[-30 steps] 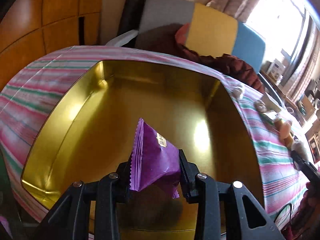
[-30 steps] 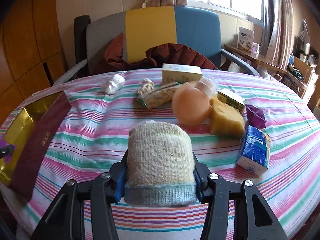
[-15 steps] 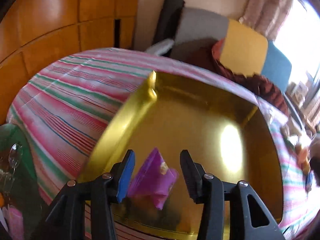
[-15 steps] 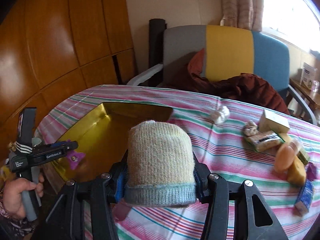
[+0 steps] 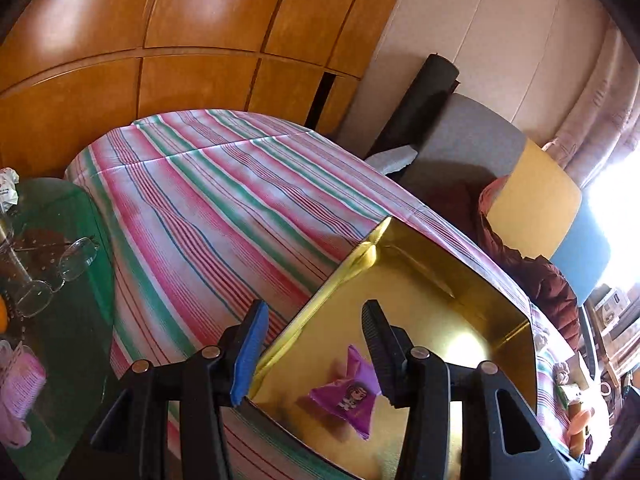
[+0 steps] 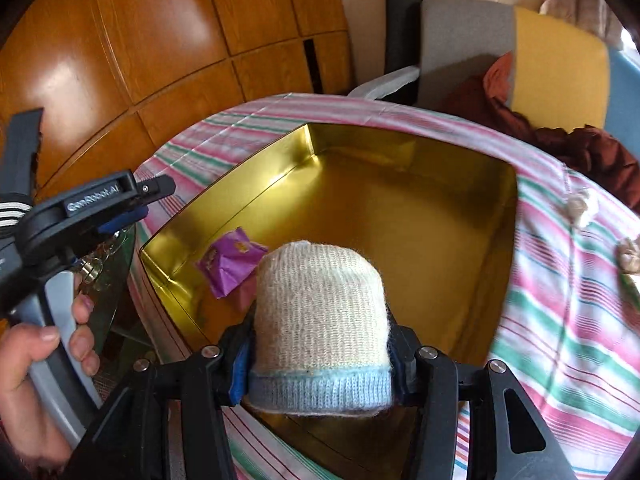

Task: Organize objects
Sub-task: 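Lower the white sock into the gold tray and open the right gripper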

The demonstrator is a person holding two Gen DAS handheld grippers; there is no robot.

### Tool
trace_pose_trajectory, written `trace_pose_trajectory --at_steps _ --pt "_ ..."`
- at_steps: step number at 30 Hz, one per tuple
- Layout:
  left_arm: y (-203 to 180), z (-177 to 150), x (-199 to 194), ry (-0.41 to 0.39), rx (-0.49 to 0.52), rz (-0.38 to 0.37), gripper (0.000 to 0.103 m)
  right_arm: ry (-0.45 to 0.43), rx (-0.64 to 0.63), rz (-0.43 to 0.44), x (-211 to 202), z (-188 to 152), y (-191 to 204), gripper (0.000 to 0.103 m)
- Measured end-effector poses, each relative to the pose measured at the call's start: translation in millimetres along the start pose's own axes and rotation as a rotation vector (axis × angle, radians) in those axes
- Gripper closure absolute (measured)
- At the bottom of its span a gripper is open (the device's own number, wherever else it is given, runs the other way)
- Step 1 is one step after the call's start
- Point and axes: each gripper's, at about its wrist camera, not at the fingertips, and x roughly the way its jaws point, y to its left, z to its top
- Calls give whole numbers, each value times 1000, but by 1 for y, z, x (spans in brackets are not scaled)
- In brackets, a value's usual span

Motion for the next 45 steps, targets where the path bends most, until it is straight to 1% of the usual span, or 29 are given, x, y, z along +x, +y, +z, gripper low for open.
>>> trace_pose_trajectory --at_steps 3,4,6,7,9,12,14,22,25,28,31,36,40,43,45 --pt "-4 -3 -1 2 16 -13 54 30 22 30 17 2 6 48" --pt "-6 -2 -1 5 23 -16 54 40 30 34 21 2 7 46" --pt "-9 -4 -1 6 33 -23 54 46 47 49 24 2 9 38" --pt "-10 -4 -2 7 36 -25 54 40 49 50 24 1 10 30" --pt "-11 -5 -2 7 35 -28 54 12 47 44 17 -2 9 20" --pt "-11 -7 -2 13 31 -35 54 -26 29 27 3 -6 9 18" --pt "-12 -9 -3 17 27 -43 54 -52 24 7 -6 -6 7 14" --pt "-29 -17 -5 26 77 -75 54 -148 117 -102 -47 -8 -27 10" --pt "-39 -23 -6 37 108 -127 54 -166 171 -144 -56 -9 -46 9" --pt "-50 -29 -10 48 151 -202 54 -157 227 -185 -63 -16 -66 9" --pt "-66 -37 -15 54 209 -254 54 -141 283 -216 -64 -22 -86 9" --pt "-96 -53 -22 88 308 -344 54 -116 362 -260 -68 -40 -117 9" --pt "-117 -69 -31 106 375 -403 54 -105 400 -304 -75 -54 -137 9" --pt "-134 -82 -40 116 437 -444 54 -100 419 -359 -85 -67 -154 9" --pt "-144 -91 -45 123 477 -463 54 -105 454 -381 -93 -76 -168 9"
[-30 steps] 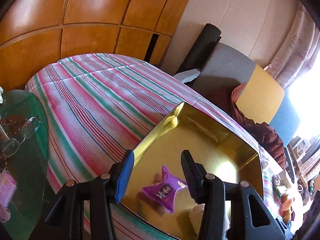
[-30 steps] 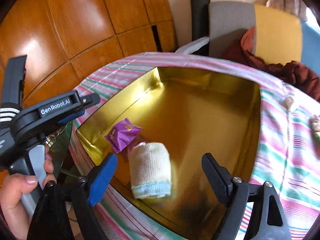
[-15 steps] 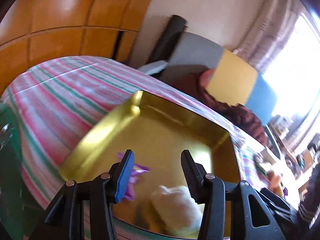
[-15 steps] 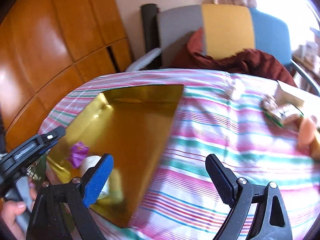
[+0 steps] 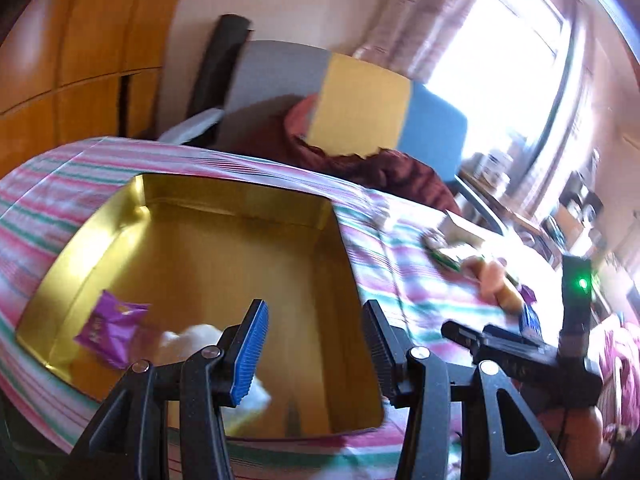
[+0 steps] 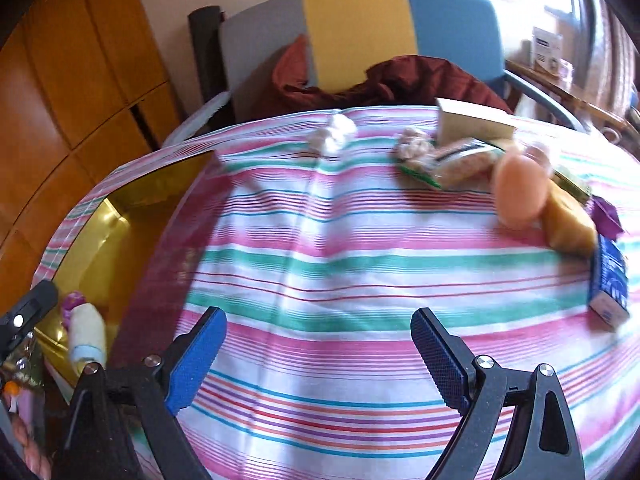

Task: Organize objects
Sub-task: 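Lower the white sock into the gold tray and open the right gripper, then grasp the blue tissue pack with the right gripper while the left gripper grasps the orange bottle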

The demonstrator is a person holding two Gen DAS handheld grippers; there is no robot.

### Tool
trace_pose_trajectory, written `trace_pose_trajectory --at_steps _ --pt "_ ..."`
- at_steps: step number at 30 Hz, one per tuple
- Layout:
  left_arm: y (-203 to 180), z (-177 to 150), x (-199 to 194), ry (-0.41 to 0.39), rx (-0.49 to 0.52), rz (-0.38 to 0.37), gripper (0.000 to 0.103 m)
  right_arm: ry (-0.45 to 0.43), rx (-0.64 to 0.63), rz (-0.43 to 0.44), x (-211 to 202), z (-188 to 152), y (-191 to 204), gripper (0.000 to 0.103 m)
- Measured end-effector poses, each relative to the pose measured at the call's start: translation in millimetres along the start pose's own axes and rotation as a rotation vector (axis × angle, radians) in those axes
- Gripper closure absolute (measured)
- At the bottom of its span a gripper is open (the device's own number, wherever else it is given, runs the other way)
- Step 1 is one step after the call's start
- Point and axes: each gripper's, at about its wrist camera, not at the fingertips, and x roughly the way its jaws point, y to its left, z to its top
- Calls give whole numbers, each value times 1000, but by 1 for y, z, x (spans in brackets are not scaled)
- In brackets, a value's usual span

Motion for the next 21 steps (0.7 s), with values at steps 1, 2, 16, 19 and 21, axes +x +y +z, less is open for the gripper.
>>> trace_pose_trajectory --at_steps 1,2,16,19,21 --pt "-6 -2 0 3 15 -8 54 -2 17 -15 -1 -1 -9 9" --pt "-13 -5 1 8 31 -18 54 -5 34 -36 -3 -2 -19 9" --pt "-63 -27 12 96 136 -93 54 -150 275 -468 -34 11 -167 8" --pt "-65 -29 14 110 142 -91 54 -128 276 -493 -25 15 -183 8" --pt "-67 -30 17 120 145 -88 54 -116 276 -487 -20 15 -192 11"
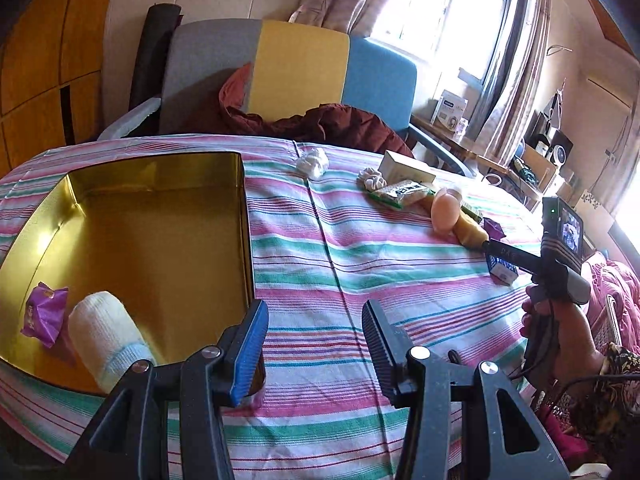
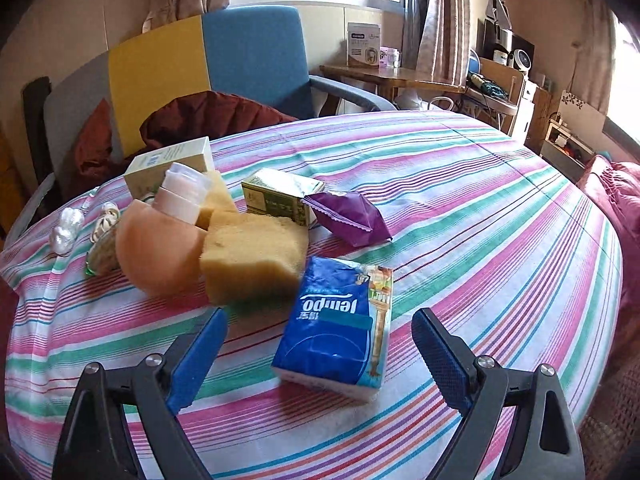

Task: Organize objects
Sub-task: 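Grasp the blue tissue pack with the right gripper while the left gripper grasps the orange bottle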

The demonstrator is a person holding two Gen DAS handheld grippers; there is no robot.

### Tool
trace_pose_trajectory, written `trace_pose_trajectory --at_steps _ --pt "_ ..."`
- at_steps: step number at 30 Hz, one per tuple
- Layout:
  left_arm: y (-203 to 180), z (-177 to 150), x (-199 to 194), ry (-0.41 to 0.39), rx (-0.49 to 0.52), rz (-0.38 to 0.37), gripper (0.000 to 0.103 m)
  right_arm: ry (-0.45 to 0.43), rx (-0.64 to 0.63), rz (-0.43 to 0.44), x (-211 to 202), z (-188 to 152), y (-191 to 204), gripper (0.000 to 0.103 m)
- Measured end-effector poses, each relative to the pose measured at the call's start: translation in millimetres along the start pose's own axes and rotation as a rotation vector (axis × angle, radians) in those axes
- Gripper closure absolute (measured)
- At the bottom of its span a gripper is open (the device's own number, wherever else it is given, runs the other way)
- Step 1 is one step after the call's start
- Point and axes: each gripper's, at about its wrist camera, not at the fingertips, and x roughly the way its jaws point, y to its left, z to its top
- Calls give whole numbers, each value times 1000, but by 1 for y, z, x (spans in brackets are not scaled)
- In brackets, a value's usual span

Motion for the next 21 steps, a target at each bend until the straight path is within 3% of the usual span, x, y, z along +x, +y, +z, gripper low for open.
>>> trace_pose_trajectory --at_steps 2,8,16,21 --pt "-3 0 4 12 3 -1 54 28 4 12 9 0 -2 23" --pt "-17 5 14 39 37 -15 54 50 46 49 19 -4 -12 41" --pt "-51 29 40 62 113 -76 54 26 57 88 13 -11 -22 46" --pt "-85 49 78 121 161 -151 44 9 77 116 13 -13 -26 46"
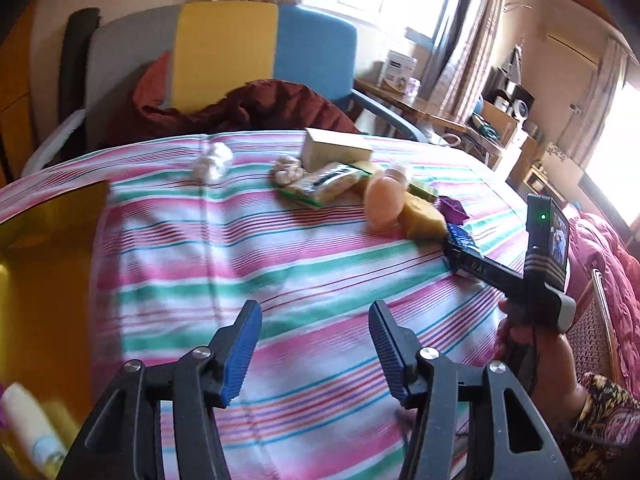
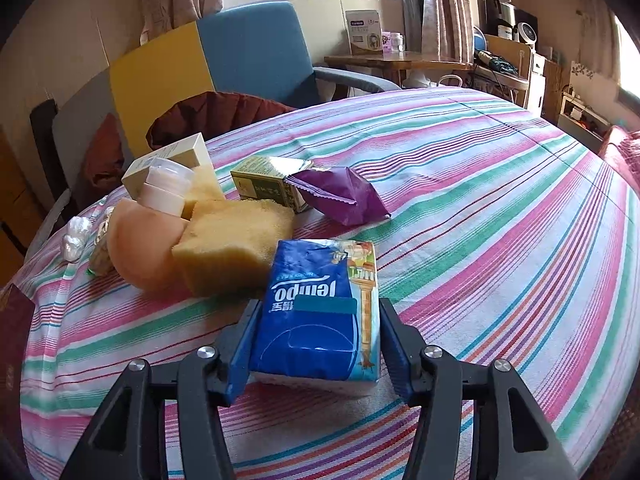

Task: Organize objects
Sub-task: 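Grasp the blue tissue pack with the right gripper while the left gripper grasps the orange bottle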

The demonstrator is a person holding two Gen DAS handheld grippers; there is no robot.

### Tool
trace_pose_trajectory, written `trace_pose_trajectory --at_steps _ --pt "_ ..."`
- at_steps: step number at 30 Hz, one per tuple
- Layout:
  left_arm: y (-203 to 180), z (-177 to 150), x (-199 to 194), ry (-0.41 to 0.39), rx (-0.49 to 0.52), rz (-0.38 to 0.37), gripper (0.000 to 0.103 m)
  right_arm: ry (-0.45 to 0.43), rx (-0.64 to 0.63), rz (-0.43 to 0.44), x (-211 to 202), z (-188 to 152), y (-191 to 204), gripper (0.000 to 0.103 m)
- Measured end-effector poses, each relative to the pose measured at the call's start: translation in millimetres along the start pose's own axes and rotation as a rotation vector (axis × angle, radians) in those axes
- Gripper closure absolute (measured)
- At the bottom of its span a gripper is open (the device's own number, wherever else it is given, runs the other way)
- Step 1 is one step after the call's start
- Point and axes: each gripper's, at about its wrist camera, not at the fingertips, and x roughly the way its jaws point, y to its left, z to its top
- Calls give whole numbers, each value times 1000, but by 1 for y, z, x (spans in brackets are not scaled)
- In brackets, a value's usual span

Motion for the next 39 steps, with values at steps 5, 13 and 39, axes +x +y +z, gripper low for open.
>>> trace_pose_trajectory --at_steps 5,13,39 --pt "-29 27 45 56 71 -32 42 -15 18 22 0 -1 -4 46" --pt "-56 68 103 89 108 -78 40 -27 26 32 0 -2 -6 46" --pt "-72 73 156 46 133 -96 66 -41 25 34 1 -2 -4 45"
